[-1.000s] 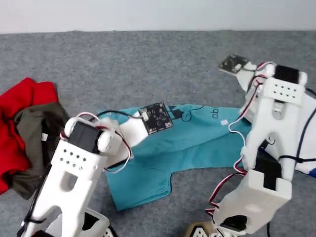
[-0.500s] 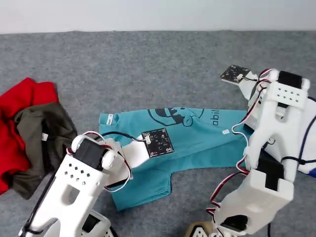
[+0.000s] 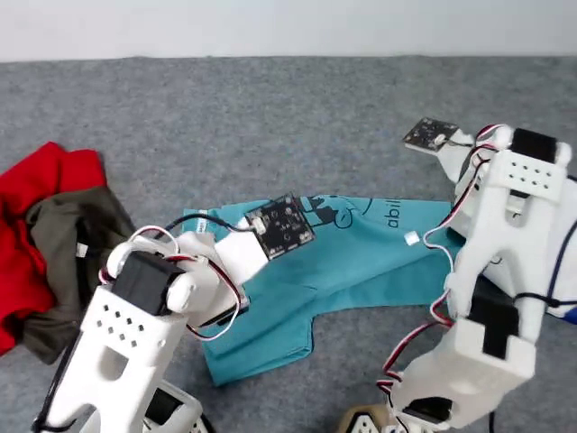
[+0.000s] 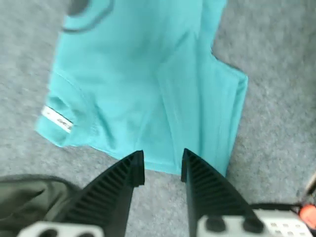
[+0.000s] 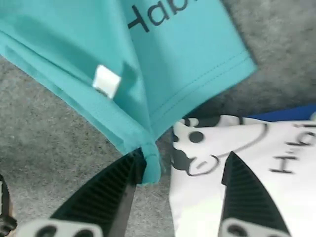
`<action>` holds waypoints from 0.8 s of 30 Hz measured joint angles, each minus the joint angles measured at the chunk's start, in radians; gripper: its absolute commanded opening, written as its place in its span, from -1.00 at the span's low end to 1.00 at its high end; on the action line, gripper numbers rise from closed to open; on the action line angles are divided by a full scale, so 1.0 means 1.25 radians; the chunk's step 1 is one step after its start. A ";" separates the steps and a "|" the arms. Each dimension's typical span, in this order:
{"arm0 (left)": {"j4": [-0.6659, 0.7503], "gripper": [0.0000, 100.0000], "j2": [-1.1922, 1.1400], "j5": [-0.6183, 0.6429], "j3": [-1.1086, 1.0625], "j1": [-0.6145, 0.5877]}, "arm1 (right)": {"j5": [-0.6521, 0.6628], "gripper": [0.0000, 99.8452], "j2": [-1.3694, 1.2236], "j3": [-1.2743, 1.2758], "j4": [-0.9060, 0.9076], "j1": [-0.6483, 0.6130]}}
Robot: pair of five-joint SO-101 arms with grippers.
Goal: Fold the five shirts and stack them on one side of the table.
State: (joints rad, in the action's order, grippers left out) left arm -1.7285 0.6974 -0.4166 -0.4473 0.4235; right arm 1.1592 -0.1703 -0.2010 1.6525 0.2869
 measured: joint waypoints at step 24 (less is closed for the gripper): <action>0.101 -0.97 0.000 0.070 -0.021 -0.250 | -0.388 -0.98 -0.038 0.048 -0.108 -0.196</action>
State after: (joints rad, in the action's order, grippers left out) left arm -1.6026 0.6974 -0.3291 -0.4733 0.1105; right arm 0.6743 -0.2179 -0.1412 1.5175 0.0414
